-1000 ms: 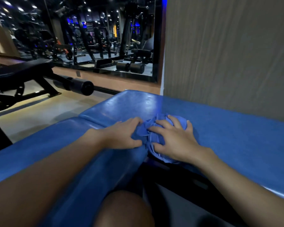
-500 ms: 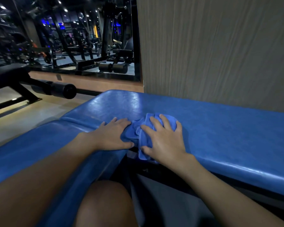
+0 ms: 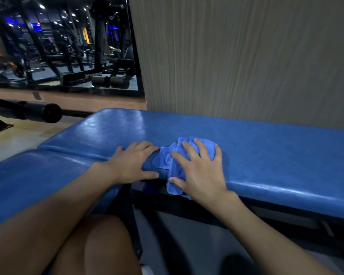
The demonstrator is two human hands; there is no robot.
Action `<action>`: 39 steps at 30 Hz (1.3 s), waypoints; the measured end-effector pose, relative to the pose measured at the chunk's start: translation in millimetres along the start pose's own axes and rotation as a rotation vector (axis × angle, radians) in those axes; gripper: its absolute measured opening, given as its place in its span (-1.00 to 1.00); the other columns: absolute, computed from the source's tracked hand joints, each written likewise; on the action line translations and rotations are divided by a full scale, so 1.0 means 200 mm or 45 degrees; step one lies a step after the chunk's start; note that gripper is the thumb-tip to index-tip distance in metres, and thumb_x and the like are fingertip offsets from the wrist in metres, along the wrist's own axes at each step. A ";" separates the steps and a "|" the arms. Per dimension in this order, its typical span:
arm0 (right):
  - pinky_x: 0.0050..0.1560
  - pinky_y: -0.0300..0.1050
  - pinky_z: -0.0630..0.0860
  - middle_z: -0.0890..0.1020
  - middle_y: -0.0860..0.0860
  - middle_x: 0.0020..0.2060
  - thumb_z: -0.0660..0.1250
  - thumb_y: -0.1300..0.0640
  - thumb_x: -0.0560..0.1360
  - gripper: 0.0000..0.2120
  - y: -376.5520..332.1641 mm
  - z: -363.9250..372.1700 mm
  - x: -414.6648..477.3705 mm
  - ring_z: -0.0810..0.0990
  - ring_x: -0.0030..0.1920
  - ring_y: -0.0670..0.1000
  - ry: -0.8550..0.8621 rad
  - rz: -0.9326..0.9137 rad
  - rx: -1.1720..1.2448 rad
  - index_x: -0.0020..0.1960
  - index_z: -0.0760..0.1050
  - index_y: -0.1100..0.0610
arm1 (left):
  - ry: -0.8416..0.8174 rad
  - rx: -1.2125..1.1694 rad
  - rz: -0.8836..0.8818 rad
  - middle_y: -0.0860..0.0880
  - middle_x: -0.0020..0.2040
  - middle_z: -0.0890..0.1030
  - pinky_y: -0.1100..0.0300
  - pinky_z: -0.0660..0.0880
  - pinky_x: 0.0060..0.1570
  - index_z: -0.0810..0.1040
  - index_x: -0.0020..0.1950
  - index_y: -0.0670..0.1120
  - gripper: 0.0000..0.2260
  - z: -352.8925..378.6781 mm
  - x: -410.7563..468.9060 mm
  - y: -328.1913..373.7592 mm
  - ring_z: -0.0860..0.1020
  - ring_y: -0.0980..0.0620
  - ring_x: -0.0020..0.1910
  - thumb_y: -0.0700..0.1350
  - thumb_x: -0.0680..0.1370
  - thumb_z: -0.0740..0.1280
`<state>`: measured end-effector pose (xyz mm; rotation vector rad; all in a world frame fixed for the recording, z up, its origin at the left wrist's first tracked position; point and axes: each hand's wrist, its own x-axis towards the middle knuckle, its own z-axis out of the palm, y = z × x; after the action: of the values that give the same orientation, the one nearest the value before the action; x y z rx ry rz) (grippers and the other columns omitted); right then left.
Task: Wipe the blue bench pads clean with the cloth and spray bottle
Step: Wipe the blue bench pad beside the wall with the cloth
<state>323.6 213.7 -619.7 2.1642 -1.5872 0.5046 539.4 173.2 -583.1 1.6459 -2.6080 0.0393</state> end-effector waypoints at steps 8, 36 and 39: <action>0.29 0.39 0.28 0.47 0.04 0.39 0.44 -0.36 0.28 -0.36 0.34 -0.07 -0.27 0.32 0.47 0.17 0.011 0.087 -0.051 0.30 0.48 -0.15 | -0.119 0.068 0.163 0.09 0.63 -0.01 -0.23 0.08 0.49 -0.02 0.62 0.15 -0.20 0.01 0.10 0.19 -0.02 0.05 0.59 0.32 0.51 0.30; 0.25 0.38 0.33 0.50 0.01 0.34 0.39 -0.38 0.25 -0.33 0.84 -0.22 -0.56 0.39 0.41 0.17 -0.019 0.085 -0.064 0.30 0.50 -0.14 | -0.034 0.008 0.263 0.17 0.48 0.23 -0.21 0.19 0.41 0.13 0.55 0.17 -0.13 0.04 0.28 0.91 0.21 0.10 0.48 0.51 0.34 0.29; 0.28 0.37 0.34 0.48 0.00 0.38 0.33 -0.40 0.27 -0.31 0.96 -0.25 -0.66 0.37 0.44 0.16 -0.067 0.130 -0.092 0.34 0.46 -0.16 | -0.004 0.177 0.295 0.08 0.33 0.30 -0.12 0.30 0.30 0.11 0.54 0.19 -0.10 0.03 0.29 0.97 0.31 0.00 0.36 0.58 0.30 0.17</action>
<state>99.5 294.8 -623.6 2.0672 -1.7236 0.4172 338.9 203.4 -583.7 1.3704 -2.8429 0.2332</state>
